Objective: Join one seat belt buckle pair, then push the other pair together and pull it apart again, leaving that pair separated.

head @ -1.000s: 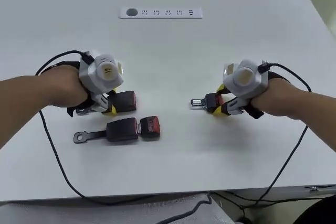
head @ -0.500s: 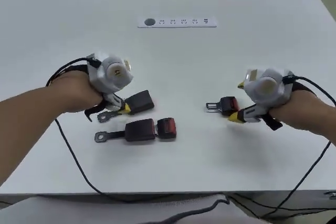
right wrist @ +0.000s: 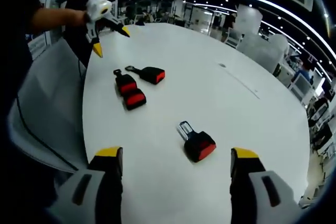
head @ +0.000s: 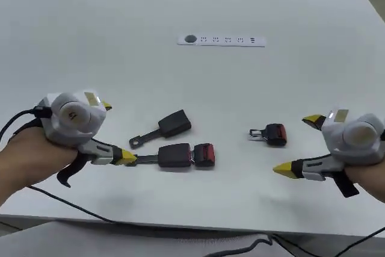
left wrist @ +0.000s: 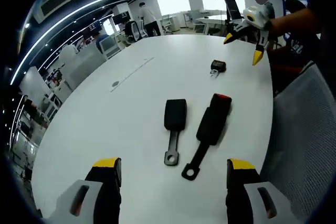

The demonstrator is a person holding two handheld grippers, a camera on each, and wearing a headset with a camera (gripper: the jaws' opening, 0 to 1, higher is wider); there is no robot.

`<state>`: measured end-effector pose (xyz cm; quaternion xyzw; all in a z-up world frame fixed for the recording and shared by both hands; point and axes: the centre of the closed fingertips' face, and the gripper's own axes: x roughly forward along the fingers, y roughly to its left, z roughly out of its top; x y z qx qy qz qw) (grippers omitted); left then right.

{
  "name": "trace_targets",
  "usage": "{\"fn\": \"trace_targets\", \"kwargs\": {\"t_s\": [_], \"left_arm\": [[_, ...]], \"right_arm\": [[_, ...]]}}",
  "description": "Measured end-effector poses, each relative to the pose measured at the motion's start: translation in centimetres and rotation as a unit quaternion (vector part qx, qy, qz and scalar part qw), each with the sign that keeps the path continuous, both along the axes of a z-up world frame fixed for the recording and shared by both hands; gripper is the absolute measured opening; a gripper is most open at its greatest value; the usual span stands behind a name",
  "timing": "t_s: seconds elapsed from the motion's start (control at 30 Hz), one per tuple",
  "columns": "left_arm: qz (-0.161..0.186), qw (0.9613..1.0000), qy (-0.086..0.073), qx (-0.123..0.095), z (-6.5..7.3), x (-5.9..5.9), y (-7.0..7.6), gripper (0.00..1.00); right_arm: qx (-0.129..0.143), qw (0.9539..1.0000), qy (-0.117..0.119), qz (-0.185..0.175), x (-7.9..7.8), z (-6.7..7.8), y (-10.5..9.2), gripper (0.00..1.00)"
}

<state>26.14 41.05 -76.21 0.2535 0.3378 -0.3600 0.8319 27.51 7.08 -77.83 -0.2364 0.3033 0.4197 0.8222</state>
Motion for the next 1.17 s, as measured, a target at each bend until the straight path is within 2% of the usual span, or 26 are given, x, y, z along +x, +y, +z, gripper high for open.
{"fn": "trace_targets", "kwargs": {"t_s": [0.1, 0.17, 0.23, 0.3, 0.37, 0.47, 0.57, 0.67, 0.73, 0.8, 0.9, 0.97, 1.0, 1.03, 1.07, 1.1, 1.17], "left_arm": [[0.006, 1.0000, 0.001, -0.004, -0.2, -1.7, 0.8, 0.91], [0.011, 0.9999, -0.002, -0.005, -0.1, -2.4, 1.3, 0.95], [0.023, 0.9996, -0.002, -0.014, 0.1, -2.9, 1.7, 0.98], [0.034, 0.9991, -0.006, -0.025, 0.4, -3.0, 2.0, 1.00], [0.039, 0.9983, -0.018, -0.038, 0.8, -2.9, 2.2, 1.00], [0.050, 0.9970, -0.030, -0.051, 0.9, -2.8, 2.9, 1.00], [0.056, 0.9966, -0.032, -0.051, 0.2, -2.9, 3.2, 1.00], [0.053, 0.9962, -0.048, -0.050, -0.6, -3.3, 3.3, 1.00], [0.058, 0.9955, -0.050, -0.056, -0.8, -3.6, 3.3, 1.00], [0.064, 0.9949, -0.047, -0.062, -0.8, -3.5, 3.2, 1.00], [0.056, 0.9943, -0.064, -0.063, -0.3, -3.1, 2.7, 1.00], [0.057, 0.9945, -0.062, -0.063, -0.6, -3.2, 2.8, 1.00], [0.058, 0.9949, -0.056, -0.061, -1.0, -3.3, 2.8, 1.00], [0.059, 0.9960, -0.042, -0.053, -1.6, -3.6, 3.0, 1.00], [0.057, 0.9964, -0.040, -0.050, -1.8, -3.6, 3.0, 1.00], [0.053, 0.9965, -0.044, -0.048, -1.7, -3.5, 2.8, 1.00], [0.051, 0.9964, -0.047, -0.050, -1.6, -3.4, 2.8, 1.00]], "right_arm": [[0.011, 0.9999, -0.001, -0.012, -0.5, 0.4, -0.1, 0.89], [0.017, 0.9997, 0.004, -0.017, -0.8, 0.3, -0.1, 0.91], [0.016, 0.9997, 0.005, -0.019, -1.2, 0.2, -0.3, 0.93], [0.015, 0.9996, 0.007, -0.021, -1.6, 0.1, -0.3, 0.94], [0.018, 0.9994, 0.006, -0.027, -1.9, 0.3, -0.5, 0.94], [0.031, 0.9986, -0.006, -0.043, -2.0, 1.1, -0.7, 1.00], [0.035, 0.9983, -0.004, -0.046, -2.1, 1.0, -1.0, 1.00], [0.034, 0.9981, 0.000, -0.052, -2.2, 0.6, -1.4, 1.00], [0.036, 0.9976, 0.001, -0.059, -2.2, 0.5, -1.6, 1.00], [0.040, 0.9970, 0.004, -0.067, -2.3, 0.2, -1.7, 1.00], [0.042, 0.9965, 0.010, -0.072, -2.6, -0.4, -1.6, 1.00], [0.047, 0.9957, 0.016, -0.078, -2.8, -0.7, -1.5, 1.00], [0.049, 0.9955, 0.017, -0.079, -2.9, -0.7, -1.5, 1.00], [0.048, 0.9954, 0.017, -0.081, -3.0, -0.8, -1.5, 1.00], [0.046, 0.9956, 0.018, -0.080, -3.0, -0.8, -1.6, 1.00], [0.039, 0.9955, 0.014, -0.085, -2.9, -0.9, -2.0, 1.00], [0.043, 0.9941, 0.010, -0.099, -2.7, -0.8, -2.7, 1.00]]}}
